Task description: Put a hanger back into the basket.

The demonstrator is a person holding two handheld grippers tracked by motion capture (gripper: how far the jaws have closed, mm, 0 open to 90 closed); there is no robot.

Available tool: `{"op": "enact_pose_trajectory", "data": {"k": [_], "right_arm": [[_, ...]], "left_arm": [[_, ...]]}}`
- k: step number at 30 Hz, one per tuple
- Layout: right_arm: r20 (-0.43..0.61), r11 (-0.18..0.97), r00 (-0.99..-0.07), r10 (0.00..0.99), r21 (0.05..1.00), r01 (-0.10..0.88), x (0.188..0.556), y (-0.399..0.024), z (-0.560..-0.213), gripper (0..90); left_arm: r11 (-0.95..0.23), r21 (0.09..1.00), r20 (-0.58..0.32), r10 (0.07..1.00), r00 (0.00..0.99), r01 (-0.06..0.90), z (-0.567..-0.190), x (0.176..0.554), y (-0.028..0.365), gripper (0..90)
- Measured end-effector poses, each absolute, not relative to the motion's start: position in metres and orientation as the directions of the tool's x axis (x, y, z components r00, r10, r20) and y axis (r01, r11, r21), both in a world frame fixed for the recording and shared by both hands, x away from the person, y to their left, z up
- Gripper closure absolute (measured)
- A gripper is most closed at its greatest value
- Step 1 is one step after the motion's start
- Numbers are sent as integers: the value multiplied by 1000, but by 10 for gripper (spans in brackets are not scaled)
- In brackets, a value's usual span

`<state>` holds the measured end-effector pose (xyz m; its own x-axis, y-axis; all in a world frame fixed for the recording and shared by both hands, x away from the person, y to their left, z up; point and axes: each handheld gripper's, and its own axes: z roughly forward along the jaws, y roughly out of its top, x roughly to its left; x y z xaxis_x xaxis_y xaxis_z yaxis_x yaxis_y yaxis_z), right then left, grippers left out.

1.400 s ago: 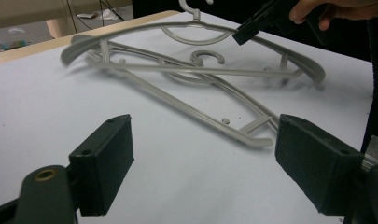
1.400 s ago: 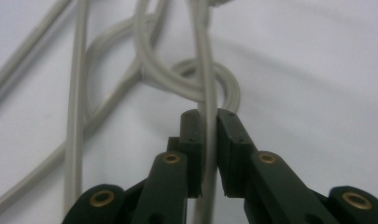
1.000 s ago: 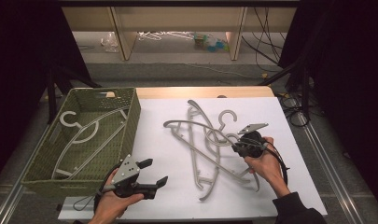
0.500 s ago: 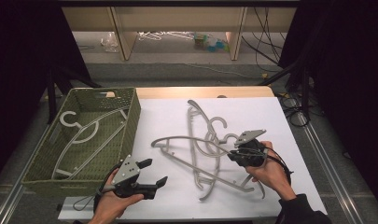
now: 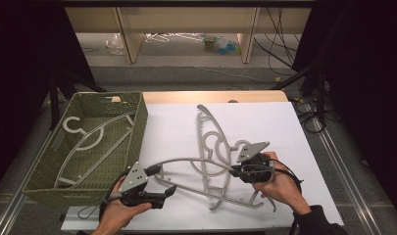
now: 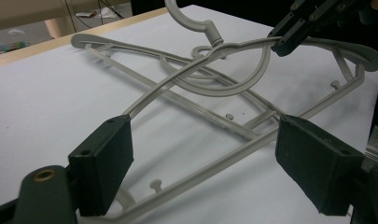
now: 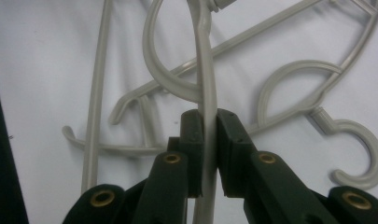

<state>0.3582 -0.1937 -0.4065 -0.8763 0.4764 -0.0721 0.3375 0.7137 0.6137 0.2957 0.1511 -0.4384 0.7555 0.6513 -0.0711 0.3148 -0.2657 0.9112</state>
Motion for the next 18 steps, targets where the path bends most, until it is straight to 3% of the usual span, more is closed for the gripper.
{"op": "enact_pose_trajectory", "data": {"k": [18], "right_arm": [[-109, 762, -924, 368, 605, 232, 344, -179, -401, 822]], "left_arm": [[-368, 884, -23, 584, 811, 290, -428, 323, 121, 199]]}}
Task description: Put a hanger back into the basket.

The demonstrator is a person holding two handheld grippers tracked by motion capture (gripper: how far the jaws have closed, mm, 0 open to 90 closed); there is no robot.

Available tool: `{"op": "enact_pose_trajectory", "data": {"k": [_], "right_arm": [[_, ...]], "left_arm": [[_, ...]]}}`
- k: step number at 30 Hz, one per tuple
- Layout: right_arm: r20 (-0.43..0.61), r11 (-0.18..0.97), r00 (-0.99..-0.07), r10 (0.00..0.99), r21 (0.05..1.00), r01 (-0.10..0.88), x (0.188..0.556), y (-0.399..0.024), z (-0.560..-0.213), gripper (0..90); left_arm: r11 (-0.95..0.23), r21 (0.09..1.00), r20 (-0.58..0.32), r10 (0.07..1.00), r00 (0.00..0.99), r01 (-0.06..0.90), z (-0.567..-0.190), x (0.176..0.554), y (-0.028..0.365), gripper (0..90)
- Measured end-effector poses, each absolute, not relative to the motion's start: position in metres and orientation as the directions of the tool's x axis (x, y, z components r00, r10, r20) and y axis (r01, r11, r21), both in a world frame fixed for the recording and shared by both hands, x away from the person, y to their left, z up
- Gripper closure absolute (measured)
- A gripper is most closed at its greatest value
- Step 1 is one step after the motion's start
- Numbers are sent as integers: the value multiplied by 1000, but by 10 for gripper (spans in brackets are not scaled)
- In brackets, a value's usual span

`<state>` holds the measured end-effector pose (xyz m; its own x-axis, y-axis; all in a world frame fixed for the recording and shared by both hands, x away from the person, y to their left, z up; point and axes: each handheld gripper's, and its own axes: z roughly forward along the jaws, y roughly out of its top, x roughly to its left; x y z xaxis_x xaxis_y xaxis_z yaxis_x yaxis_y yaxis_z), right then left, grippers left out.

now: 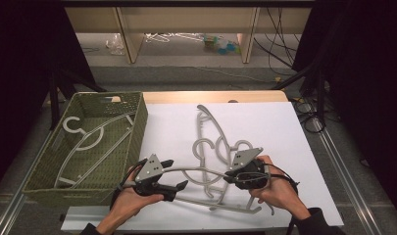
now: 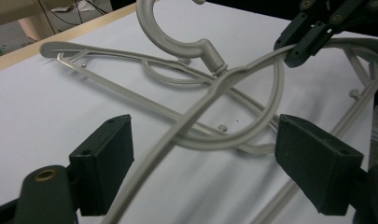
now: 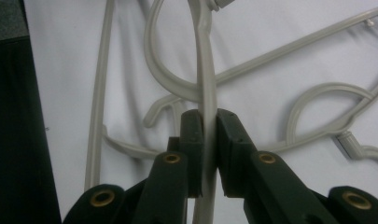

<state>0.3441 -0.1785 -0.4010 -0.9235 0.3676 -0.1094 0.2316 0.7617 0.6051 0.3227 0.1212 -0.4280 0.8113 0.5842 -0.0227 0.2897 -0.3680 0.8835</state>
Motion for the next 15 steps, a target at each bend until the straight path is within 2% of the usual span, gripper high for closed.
{"op": "enact_pose_trajectory", "data": {"k": [8, 11, 13, 15], "right_arm": [[-129, 771, -934, 333, 607, 191, 337, -173, -394, 821], [-135, 773, -936, 326, 608, 182, 336, -173, -393, 821], [-138, 774, -937, 322, 608, 177, 335, -172, -391, 821], [-144, 778, -938, 314, 606, 168, 334, -172, -390, 822]], "left_arm": [[-423, 849, -25, 566, 824, 317, -429, 336, 108, 231], [-470, 831, 7, 544, 839, 297, -429, 340, 106, 299], [-495, 821, 18, 522, 853, 286, -430, 343, 104, 381], [-493, 823, 23, 526, 850, 283, -430, 344, 101, 410]]}}
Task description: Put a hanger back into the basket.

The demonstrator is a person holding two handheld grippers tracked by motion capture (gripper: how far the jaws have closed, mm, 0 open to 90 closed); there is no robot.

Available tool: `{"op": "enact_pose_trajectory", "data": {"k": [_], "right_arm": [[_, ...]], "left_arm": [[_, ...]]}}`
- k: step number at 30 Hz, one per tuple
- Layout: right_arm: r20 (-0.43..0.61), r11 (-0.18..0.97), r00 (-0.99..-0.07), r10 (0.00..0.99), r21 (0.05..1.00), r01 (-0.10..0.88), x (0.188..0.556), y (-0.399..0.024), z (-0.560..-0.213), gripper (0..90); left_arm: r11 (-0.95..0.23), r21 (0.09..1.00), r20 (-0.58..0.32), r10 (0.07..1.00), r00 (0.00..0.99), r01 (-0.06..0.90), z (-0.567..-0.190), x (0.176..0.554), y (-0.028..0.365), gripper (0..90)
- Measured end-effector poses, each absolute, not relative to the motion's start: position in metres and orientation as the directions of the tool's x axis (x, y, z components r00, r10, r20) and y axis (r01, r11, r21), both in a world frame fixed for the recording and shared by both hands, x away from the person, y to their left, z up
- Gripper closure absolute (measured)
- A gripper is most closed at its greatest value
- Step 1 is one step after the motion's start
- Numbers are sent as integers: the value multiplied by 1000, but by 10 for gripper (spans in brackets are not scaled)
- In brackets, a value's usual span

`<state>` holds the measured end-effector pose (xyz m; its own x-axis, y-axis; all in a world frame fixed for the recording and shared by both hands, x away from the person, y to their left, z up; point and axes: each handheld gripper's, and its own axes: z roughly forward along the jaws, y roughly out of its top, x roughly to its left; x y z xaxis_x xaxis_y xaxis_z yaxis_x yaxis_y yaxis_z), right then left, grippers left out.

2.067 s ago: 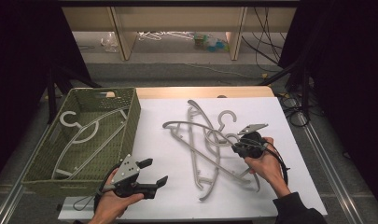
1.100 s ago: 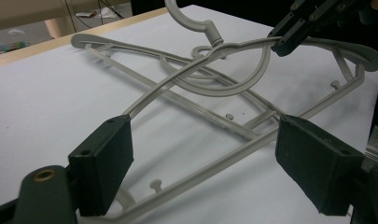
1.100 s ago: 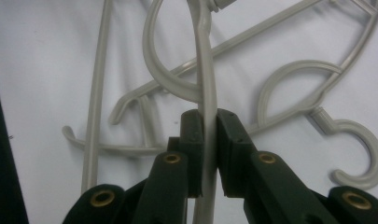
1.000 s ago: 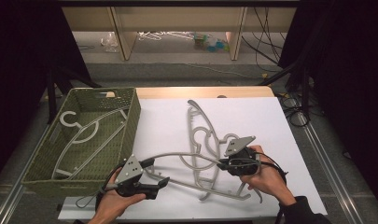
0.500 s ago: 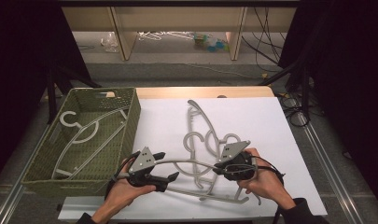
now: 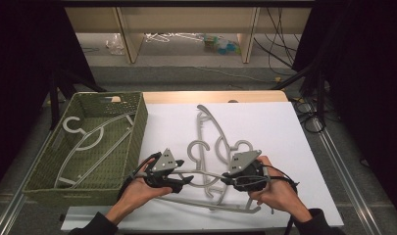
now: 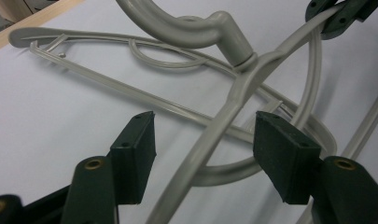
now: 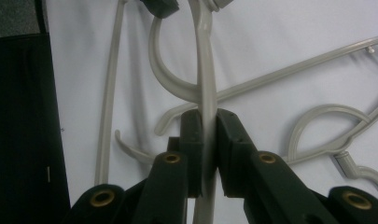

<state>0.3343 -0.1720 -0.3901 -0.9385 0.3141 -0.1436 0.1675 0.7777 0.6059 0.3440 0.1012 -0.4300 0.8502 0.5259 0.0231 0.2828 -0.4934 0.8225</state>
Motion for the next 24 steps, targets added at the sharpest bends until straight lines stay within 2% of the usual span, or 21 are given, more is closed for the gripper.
{"op": "enact_pose_trajectory", "data": {"k": [4, 6, 9, 13, 18, 24], "right_arm": [[-149, 780, -940, 308, 605, 159, 334, -172, -389, 822], [-149, 779, -940, 306, 607, 158, 334, -172, -389, 822], [-142, 778, -942, 303, 608, 158, 335, -173, -390, 821], [-151, 788, -946, 285, 599, 142, 336, -175, -390, 814], [-160, 788, -942, 295, 598, 145, 340, -180, -392, 773], [-161, 775, -930, 331, 608, 171, 344, -183, -393, 692]], "left_arm": [[-534, 812, 60, 479, 876, 237, -429, 346, 99, 588], [-570, 794, 87, 448, 890, 209, -427, 348, 99, 646], [-590, 784, 97, 425, 900, 194, -425, 346, 98, 679], [-644, 753, 159, 377, 912, 135, -421, 342, 93, 718], [-678, 728, 176, 323, 930, 97, -417, 333, 86, 779], [-668, 733, 138, 330, 934, 127, -416, 328, 83, 816]]}}
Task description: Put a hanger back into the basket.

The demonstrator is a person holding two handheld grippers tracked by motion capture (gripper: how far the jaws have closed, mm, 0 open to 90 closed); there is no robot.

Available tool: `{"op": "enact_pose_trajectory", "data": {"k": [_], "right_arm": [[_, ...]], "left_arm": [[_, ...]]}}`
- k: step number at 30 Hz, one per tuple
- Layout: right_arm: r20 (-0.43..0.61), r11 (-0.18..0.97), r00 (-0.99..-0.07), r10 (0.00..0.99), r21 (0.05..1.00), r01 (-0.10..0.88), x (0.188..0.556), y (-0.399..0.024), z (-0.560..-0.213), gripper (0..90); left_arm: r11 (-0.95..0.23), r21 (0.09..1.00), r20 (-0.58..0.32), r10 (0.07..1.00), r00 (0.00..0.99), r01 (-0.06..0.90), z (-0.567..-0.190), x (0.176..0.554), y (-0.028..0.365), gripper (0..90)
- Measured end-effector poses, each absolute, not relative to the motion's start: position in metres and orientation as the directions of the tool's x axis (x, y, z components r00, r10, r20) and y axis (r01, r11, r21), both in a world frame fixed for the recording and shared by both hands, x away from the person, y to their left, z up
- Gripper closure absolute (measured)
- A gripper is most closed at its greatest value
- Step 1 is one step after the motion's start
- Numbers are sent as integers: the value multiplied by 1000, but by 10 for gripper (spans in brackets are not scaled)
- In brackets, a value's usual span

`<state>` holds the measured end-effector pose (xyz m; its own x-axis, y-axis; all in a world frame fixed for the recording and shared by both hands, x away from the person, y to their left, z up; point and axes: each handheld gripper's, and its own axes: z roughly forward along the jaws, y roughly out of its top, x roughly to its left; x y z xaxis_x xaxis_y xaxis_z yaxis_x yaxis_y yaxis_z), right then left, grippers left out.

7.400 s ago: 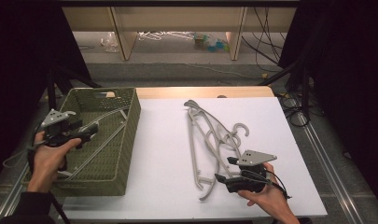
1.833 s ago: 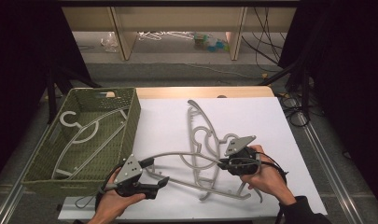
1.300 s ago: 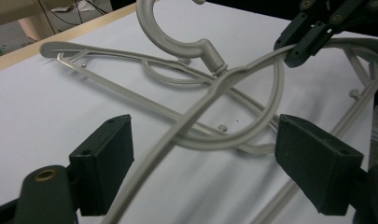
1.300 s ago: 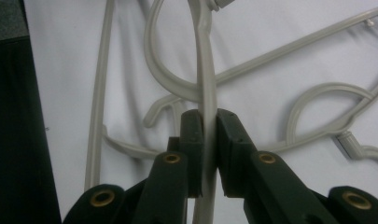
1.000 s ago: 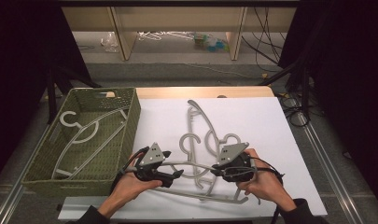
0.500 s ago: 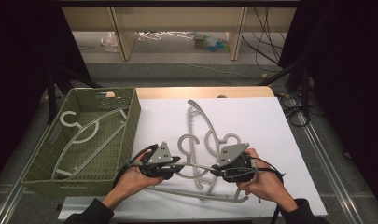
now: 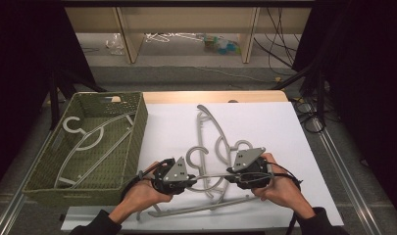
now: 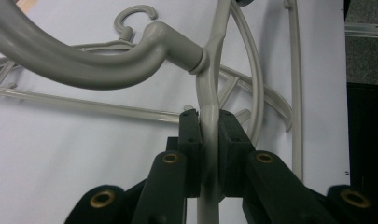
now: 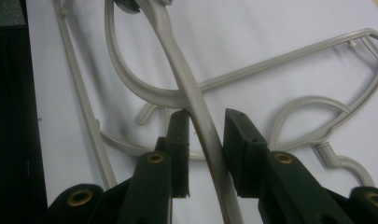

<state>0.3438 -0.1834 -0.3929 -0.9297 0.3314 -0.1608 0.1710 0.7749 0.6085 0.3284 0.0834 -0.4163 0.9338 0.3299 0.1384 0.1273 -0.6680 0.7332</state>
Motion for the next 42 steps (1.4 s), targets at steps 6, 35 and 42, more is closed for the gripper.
{"op": "enact_pose_trajectory", "data": {"k": [6, 35, 42], "right_arm": [[-131, 689, -889, 440, 684, 240, 346, -185, -389, 468], [47, 408, -744, 666, 813, 416, 340, -228, -392, 295], [64, 415, -732, 678, 789, 454, 339, -233, -408, 278]], "left_arm": [[-659, 732, 123, 376, 918, 172, -412, 331, 91, 818], [-492, 808, 32, 587, 809, 325, -368, 342, 150, 818], [-408, 852, -18, 603, 798, 328, -350, 340, 162, 818]]}}
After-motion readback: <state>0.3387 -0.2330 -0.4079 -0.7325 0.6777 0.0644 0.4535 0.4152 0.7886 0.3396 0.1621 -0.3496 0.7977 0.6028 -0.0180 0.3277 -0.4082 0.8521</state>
